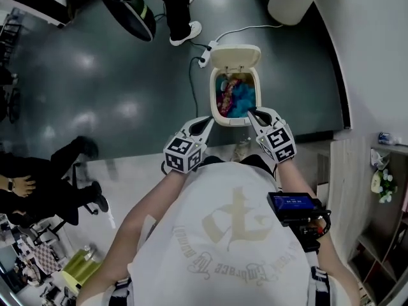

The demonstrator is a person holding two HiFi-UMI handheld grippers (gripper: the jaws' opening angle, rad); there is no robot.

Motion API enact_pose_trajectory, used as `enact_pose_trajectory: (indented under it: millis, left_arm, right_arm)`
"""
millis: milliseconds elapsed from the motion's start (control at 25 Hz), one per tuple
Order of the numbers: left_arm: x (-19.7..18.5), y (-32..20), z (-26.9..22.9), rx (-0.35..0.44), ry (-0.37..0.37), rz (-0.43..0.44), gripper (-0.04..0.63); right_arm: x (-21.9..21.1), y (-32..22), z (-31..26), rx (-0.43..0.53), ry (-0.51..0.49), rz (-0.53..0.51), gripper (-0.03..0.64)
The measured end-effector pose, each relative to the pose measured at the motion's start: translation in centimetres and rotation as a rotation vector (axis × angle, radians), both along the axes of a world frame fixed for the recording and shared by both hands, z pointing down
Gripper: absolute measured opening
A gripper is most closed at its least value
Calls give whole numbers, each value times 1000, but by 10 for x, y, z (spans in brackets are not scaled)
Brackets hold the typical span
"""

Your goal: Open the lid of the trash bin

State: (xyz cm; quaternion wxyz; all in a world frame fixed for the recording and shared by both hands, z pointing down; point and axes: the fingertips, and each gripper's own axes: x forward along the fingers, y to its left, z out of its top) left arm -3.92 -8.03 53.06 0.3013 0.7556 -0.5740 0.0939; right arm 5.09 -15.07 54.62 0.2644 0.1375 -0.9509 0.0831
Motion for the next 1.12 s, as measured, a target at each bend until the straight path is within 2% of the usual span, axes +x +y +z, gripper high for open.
enact_pose_trajectory:
  millis: [360,760,1120]
  left_arm:
    - [9,-7,-19,40,3,24,14]
    - [25,-11,-31,48,7,45,14]
    - [35,-22,-36,57,2,49,14]
  right_arm:
    - [34,-12,-39,-40,-147,117,5]
    - [65,-9,-57,-76,-225,188,5]
    - [73,-12,-54,-95,-245,190,5]
